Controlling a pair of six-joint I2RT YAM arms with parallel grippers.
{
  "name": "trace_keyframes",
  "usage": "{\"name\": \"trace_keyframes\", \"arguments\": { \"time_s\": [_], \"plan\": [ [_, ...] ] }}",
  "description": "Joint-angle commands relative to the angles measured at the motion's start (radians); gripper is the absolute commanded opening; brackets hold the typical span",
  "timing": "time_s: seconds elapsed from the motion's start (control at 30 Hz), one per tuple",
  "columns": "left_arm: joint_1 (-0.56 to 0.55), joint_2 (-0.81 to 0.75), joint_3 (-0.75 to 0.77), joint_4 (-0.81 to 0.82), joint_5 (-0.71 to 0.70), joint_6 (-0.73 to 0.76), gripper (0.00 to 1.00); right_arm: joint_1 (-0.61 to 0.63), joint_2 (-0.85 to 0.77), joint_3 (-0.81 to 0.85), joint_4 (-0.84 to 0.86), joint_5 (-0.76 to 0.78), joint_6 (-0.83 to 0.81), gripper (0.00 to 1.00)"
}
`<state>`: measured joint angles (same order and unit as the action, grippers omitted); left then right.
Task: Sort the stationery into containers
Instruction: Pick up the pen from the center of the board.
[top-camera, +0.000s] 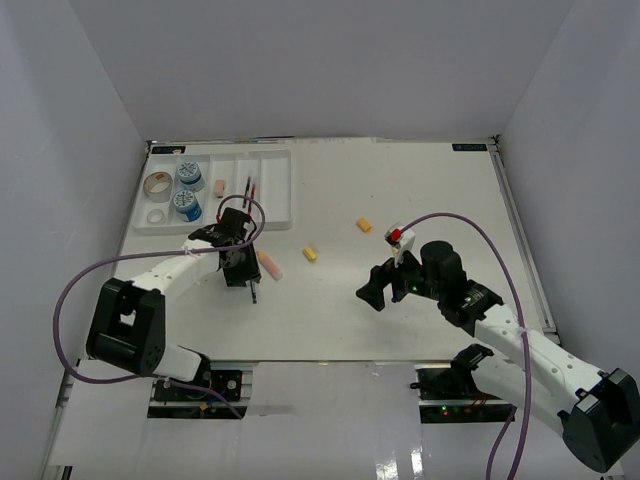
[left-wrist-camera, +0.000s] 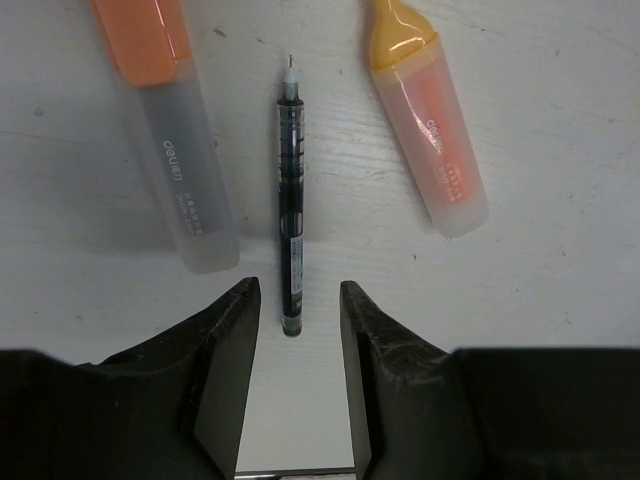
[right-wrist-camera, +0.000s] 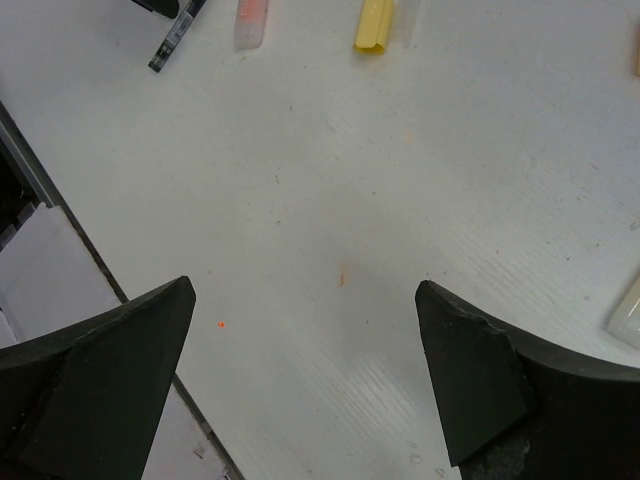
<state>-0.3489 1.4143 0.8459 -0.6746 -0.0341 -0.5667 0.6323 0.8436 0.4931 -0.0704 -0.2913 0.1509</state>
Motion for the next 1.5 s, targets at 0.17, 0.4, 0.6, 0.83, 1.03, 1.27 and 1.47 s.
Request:
{"name": "trace_keyframes", "arguments": {
  "time_s": [0.17,0.4,0.6,0.83,1.03,1.27,1.47],
  "plan": [
    [-0.015,0.064,-0.018,0.059,-0.023,-0.015,0.45,-0.003,-0.012,-0.025,0.058,-0.019,0.01,0.98],
    [-0.024,0.106,-0.033,0.073,-0.027,-0.03,0.38,-0.002,-0.015,-0.042,0.084,-0.023,0.007,0.98],
    [-0.03,0.106,-0.045,0.078,-0.021,-0.039,0.26,-0.003,-0.012,-0.044,0.09,-0.035,0.004,0.98],
    [-0.059,0.031,-0.022,0.079,0.028,-0.061,0.11,-0.002,-0.008,-0.034,0.09,-0.063,0.006,0.98],
    [-0.113,-0.119,0.033,0.095,0.1,-0.085,0.08,-0.002,-0.006,-0.005,0.093,-0.094,0.015,0.98],
    [-0.134,-0.287,0.021,0.286,0.23,-0.003,0.04,-0.003,-0.001,0.097,0.089,-0.1,0.033,0.99],
    [-0.134,-0.357,0.01,0.487,0.393,0.172,0.01,-0.002,0.029,0.257,0.089,-0.123,0.067,1.0]
  ]
}}
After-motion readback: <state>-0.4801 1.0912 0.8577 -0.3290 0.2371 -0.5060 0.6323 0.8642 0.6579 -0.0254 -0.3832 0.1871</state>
